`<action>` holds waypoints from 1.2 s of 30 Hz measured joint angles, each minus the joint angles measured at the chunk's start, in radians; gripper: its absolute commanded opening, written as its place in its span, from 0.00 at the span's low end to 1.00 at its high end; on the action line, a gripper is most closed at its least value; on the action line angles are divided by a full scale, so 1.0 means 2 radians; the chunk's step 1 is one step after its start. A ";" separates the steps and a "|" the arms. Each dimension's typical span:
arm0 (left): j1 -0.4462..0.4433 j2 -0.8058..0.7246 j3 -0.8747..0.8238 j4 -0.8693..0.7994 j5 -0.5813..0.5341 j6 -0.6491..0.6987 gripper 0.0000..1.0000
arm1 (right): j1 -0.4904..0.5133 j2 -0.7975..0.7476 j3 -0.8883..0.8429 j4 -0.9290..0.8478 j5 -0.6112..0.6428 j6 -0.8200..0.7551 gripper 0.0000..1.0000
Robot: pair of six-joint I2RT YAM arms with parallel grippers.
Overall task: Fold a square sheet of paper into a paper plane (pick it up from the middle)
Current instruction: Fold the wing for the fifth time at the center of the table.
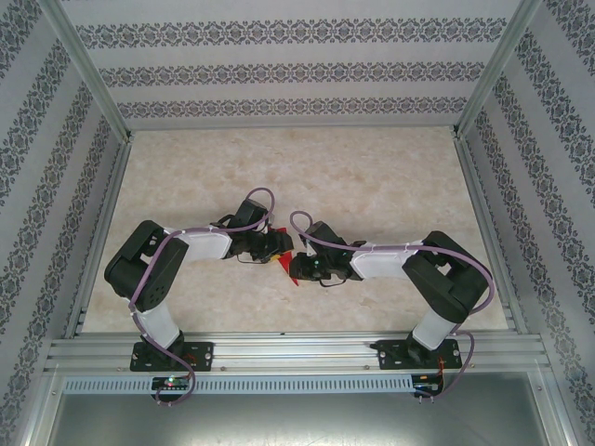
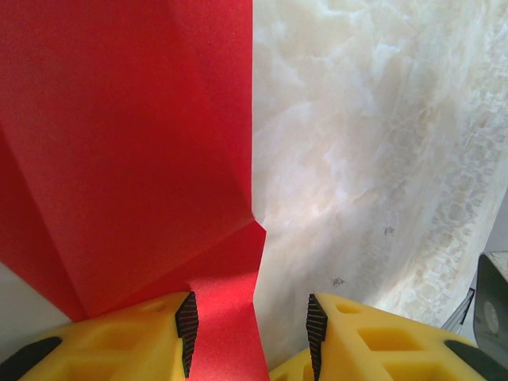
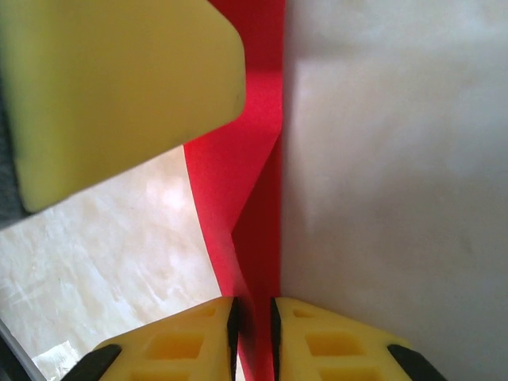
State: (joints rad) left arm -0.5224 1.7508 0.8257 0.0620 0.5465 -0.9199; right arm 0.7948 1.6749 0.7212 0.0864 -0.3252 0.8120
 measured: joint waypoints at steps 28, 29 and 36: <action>0.000 0.001 0.004 -0.009 -0.002 0.000 0.44 | 0.009 -0.040 -0.015 -0.010 0.008 0.023 0.27; 0.000 0.001 0.004 -0.009 -0.002 0.000 0.44 | 0.009 -0.040 -0.014 -0.010 0.007 0.023 0.27; 0.000 0.001 0.005 -0.011 -0.002 0.000 0.44 | 0.009 -0.024 0.002 -0.011 -0.003 0.024 0.18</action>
State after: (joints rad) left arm -0.5224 1.7527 0.8356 0.0406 0.5430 -0.9199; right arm 0.8135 1.6264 0.7242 0.0639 -0.3305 0.8600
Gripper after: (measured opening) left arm 0.440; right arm 0.217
